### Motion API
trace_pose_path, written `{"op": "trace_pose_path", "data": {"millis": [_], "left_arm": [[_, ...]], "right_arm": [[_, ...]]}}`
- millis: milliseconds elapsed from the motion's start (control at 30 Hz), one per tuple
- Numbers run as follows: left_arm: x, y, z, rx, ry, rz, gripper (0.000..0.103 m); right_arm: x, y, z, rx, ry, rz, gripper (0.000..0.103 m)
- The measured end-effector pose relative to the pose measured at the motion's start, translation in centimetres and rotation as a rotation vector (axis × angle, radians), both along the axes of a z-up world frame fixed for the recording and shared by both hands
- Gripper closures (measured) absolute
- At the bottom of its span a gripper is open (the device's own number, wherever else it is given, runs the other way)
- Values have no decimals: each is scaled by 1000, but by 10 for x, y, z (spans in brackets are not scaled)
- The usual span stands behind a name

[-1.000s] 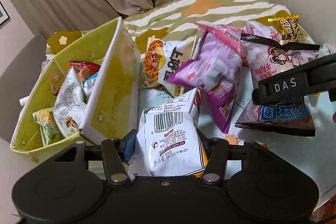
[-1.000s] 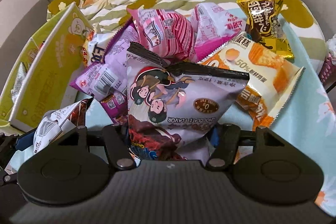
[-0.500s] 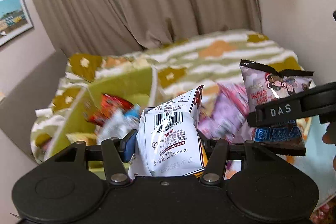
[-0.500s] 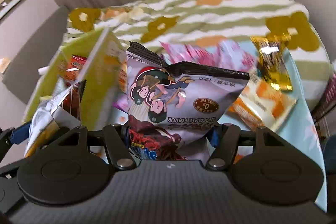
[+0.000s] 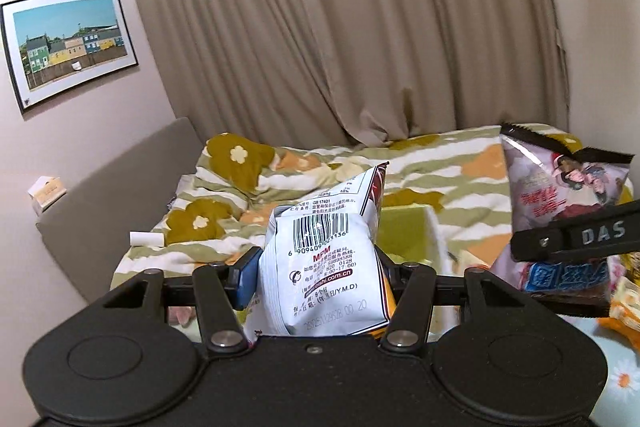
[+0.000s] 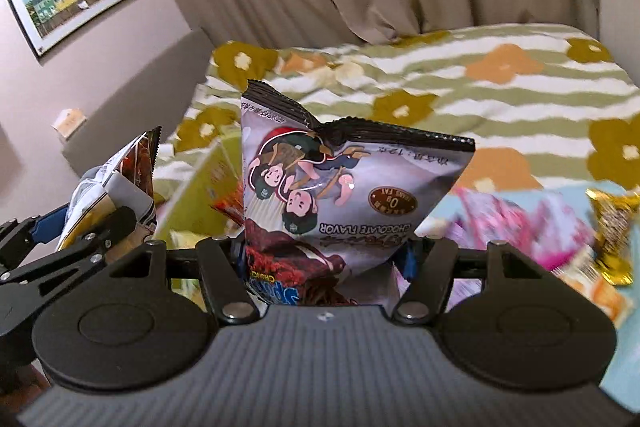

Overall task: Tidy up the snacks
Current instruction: 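Lift the white MPM bag with the left gripper while the right grasps a purple chocolate bag, then release both bags into the box and withdraw both grippers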

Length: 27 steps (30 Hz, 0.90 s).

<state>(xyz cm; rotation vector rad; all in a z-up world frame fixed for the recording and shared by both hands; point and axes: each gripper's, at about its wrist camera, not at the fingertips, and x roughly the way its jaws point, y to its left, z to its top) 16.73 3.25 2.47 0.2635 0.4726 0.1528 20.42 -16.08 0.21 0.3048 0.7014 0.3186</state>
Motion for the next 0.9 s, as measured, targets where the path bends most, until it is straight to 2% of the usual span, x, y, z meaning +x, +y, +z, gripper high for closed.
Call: {"op": "trace_pose_path", "data": {"millis": [133,300,467,633,667,733,767,800,900], "left_arm": [[30,35,3,-1,7,-4,43],[70,66,-3,-20,42,-57,43],[109,84,-25,-50,114,-137,43],[138,96,-50,-92,189,-207,42],[142,99,-54,-98,202,-214,40],[147,103,-60,-115,227,-224,25],[147,105,-61,-125,232,-228,9],[145,107,-61,-136,227,-236,1],[140,111,-60,-150,222,-254,0]], "right_arm": [[27,35,10,-6,-14,-9,24],[59,76,12,-35,6,-34,24],[88,108,0,-73,59,-89,24],[100,122,-17,-104,110,-161,24],[102,125,-20,-108,119,-173,24],[106,127,-26,-110,140,-195,24],[107,129,-29,-112,150,-201,24],[109,130,-30,-116,157,-205,24],[113,133,-34,-130,168,-208,24]]}}
